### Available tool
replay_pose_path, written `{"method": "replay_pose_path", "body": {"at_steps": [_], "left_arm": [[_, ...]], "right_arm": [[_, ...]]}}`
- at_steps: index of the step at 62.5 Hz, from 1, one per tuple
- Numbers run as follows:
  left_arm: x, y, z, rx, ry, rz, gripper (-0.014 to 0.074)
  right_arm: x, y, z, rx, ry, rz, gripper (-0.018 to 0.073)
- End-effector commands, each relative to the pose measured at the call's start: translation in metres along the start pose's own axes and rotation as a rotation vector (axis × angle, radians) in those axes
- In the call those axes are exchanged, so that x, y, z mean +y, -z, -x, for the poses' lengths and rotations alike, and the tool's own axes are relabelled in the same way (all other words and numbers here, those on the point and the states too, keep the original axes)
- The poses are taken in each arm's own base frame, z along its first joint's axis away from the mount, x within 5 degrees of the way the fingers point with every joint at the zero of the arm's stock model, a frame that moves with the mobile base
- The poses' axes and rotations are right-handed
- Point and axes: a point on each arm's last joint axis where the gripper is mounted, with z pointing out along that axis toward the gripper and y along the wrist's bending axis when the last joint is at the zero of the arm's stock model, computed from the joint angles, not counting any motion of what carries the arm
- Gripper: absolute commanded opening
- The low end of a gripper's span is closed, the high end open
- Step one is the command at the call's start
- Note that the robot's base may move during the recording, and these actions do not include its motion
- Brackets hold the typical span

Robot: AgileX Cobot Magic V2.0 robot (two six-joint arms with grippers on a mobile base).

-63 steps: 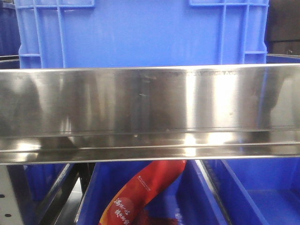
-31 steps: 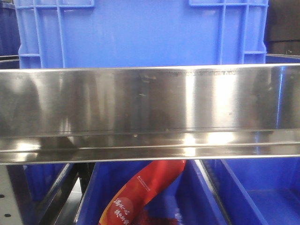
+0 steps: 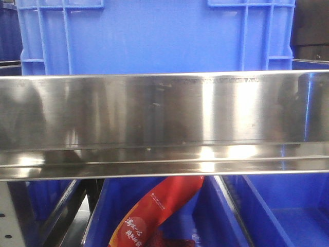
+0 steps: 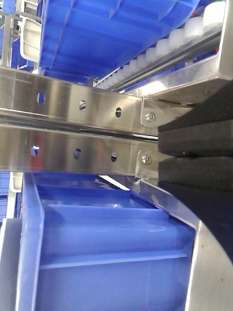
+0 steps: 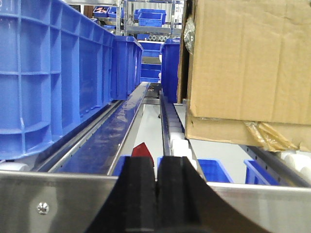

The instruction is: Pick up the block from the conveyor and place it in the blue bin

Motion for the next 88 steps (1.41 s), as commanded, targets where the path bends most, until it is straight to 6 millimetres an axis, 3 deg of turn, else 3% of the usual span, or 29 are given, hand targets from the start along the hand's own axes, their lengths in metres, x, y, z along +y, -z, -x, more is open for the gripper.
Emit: {"method": "replay_pose_path", "body": {"at_steps": [1,57,69,88], "left_arm": [[0.0,0.001,0.002,-0.026,0.011,0.0,-0.0111],[0.0,0.001,0.002,-0.024,0.004,0.005,-0.0111],[0.008,-0.01,-0.012,-0.028,-0.188,-0.026,-0.0111],[0.001,-0.034,-0.044,-0.264,0.004,-0.167,-0.0111]], "right_arm": [[0.0,0.0,0.003,-0.029,0.015,-0.003,-0.0162],[0.0,0.0,0.003,-0.031,0.015,-0.003,-0.0162],[0.0,0.0,0.003,-0.031,0.015,-0.003,-0.0162],[0.0,0.0,0.003,-0.031,0.015,-0.003,-0.0162]]}}
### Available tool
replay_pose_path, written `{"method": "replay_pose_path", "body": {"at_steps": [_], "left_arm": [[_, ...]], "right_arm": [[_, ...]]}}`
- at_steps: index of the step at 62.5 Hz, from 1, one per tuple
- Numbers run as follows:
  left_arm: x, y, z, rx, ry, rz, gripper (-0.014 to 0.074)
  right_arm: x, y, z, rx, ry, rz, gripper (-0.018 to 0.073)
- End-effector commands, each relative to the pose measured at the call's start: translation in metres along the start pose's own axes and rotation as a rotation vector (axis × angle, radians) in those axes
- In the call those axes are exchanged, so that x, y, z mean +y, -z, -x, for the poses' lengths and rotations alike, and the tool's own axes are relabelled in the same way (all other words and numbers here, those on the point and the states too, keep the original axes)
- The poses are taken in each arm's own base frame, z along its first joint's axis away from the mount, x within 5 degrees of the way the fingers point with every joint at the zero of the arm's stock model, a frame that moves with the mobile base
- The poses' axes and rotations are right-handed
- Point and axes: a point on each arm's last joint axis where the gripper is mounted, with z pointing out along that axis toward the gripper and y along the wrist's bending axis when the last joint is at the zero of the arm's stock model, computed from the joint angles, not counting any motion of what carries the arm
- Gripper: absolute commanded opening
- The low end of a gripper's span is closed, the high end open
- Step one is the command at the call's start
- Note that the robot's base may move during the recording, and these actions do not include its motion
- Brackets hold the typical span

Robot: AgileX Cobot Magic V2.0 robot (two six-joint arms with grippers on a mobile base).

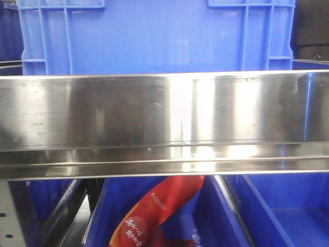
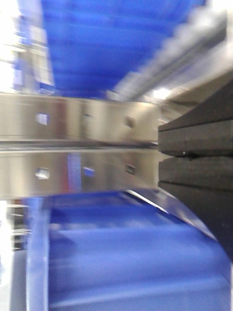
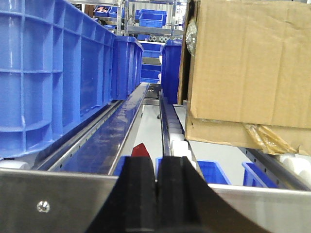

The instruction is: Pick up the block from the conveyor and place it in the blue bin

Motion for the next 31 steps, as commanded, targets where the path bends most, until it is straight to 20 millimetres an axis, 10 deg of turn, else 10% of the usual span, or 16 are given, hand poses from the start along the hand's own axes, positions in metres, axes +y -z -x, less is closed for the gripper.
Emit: {"method": "replay_pose_path", "body": {"at_steps": [1,31], "left_arm": [[-0.002,-0.002,-0.008,-0.078,0.068,-0.034,-0.0111],[-0.003,-0.005,-0.035,-0.008,0.078,-0.046,-0.0111]], "right_arm": [[0.0,0.0,0.003,-0.031,-0.003,-0.004,-0.0162],[0.0,0.0,0.003,-0.031,-0.003,-0.004,-0.0162]]}}
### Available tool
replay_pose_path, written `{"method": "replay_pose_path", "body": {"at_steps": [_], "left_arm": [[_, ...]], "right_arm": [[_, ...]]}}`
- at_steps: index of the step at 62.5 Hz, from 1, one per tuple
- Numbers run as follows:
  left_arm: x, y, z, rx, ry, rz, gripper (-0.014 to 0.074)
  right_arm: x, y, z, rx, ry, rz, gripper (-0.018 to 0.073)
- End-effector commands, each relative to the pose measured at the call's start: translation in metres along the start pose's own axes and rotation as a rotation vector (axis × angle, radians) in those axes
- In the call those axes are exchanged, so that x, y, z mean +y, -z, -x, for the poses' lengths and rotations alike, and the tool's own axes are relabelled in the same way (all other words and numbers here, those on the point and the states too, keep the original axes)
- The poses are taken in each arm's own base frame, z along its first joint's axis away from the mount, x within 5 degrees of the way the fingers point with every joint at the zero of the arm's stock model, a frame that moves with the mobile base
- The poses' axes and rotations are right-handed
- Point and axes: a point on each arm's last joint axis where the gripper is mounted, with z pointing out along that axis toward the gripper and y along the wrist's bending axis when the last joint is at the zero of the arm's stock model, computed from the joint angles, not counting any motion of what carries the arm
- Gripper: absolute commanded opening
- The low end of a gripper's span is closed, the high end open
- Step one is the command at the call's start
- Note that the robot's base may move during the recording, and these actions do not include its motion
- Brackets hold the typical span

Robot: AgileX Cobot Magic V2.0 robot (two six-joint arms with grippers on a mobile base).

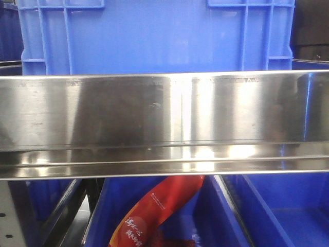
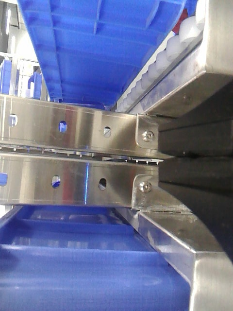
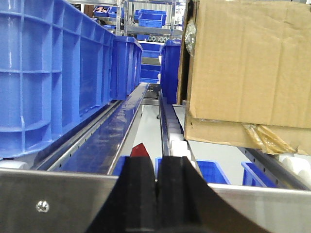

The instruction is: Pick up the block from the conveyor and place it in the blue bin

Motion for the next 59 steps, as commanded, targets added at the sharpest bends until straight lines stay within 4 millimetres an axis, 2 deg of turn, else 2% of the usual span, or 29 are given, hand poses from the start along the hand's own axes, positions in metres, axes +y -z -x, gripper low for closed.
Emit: {"method": "replay_pose_path", "body": {"at_steps": [1,59], "left_arm": [[-0.0005,0.0004,0.0022,-0.02,0.005,-0.008,-0.0111],[-0.0005,0.0004,0.0023,-0.022,0.005,-0.008,-0.0111]], "right_arm": [[-0.0003,0.0003,0.0027,-0.031,-0.003,-0.004,-0.0162],[-0.0003,0.0003,0.0027,-0.031,-0.003,-0.004,-0.0162]]}}
